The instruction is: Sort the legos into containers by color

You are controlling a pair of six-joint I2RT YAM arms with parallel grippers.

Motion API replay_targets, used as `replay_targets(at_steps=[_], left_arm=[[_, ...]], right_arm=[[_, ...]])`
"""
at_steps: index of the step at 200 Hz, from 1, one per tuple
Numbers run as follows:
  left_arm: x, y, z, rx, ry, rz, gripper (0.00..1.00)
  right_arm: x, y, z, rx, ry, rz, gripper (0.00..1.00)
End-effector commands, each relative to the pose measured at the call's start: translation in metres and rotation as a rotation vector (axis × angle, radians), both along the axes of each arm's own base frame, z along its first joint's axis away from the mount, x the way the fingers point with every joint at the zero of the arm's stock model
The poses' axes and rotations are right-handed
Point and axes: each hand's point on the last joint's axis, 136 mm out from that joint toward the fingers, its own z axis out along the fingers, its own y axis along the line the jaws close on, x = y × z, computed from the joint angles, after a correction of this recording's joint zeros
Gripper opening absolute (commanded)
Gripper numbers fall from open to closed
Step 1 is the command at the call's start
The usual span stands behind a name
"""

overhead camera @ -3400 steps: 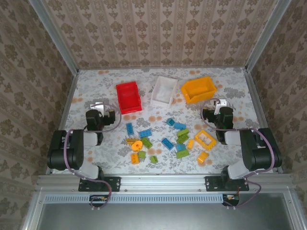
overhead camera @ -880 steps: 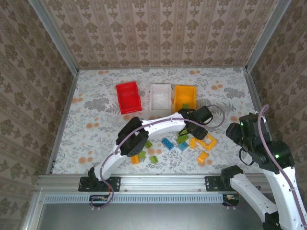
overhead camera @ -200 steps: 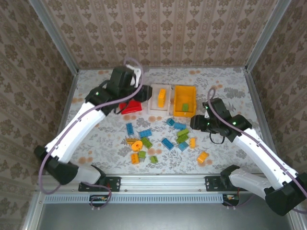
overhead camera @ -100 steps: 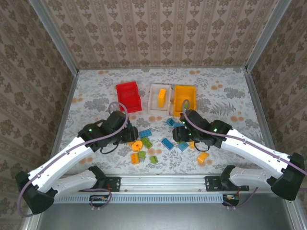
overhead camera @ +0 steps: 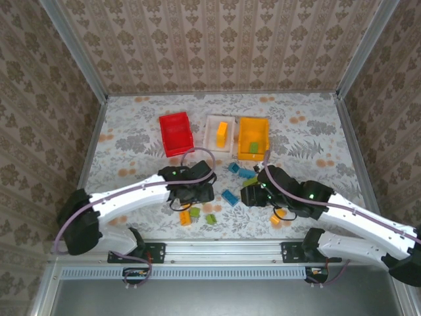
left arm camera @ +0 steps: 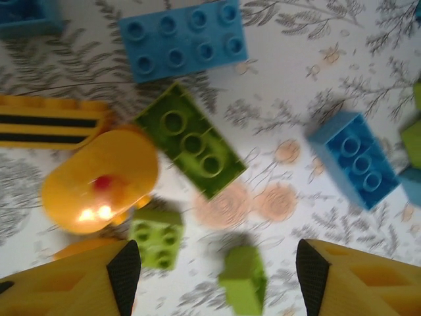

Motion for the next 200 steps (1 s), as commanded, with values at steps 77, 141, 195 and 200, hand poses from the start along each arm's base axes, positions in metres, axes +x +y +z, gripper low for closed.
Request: replay_targets(at_steps=[77, 141, 195, 200], left_arm=[[0.016, -0.026, -0.041, -0.056, 0.108, 0.343, 0.65], [0.006, 0.001, -0.046, -0.013, 0.106, 0.446, 0.62], [0.015, -0.002, -0.056, -0.017, 0.121, 0.467, 0.61], [0.017, -0.002, -0.055, -0.015, 0.114, 0.469, 0.61]], right_arm=[[-0.010, -0.022, 0.002, -0.024, -0.010, -0.029, 0.66], [-0.008, -0.022, -0.003, -0.033, -0.002, -0.042, 0.67], [-0.008, -0.020, -0.006, -0.034, 0.005, -0.043, 0.67], [-0.008, -0.021, -0.006, -0.034, 0.006, -0.043, 0.67]])
